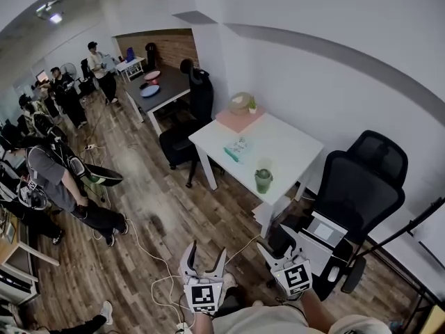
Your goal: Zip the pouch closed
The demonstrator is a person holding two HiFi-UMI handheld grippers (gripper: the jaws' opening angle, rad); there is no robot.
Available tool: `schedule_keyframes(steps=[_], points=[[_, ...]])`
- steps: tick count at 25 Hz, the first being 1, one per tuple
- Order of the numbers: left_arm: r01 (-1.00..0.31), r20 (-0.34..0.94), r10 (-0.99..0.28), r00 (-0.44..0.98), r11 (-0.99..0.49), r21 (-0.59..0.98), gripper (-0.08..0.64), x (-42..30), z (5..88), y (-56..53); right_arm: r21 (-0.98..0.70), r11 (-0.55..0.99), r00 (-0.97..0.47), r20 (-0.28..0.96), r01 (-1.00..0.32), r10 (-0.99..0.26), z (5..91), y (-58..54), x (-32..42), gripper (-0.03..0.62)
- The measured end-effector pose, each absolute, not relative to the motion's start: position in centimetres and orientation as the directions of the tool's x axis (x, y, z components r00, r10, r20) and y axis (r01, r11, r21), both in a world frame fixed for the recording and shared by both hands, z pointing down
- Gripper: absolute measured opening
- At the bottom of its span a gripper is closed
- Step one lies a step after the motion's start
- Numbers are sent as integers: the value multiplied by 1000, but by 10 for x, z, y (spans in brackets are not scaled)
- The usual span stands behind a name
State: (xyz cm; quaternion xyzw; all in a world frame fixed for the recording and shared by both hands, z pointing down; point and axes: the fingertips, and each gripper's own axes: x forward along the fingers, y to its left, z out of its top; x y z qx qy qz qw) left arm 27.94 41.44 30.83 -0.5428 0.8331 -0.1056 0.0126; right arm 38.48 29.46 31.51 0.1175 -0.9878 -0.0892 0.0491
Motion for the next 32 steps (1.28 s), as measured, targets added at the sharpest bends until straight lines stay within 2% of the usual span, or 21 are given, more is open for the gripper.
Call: schedule_keyframes(steps=[21, 32], points=[[-949, 97, -953, -287, 268, -168, 331, 96, 316, 330, 210, 923, -925, 137, -323, -354, 327, 225, 215, 296], [-967, 107, -968, -228, 212, -137, 331, 49, 334, 292, 221, 902, -894, 177, -371, -412, 342, 197, 172, 293]])
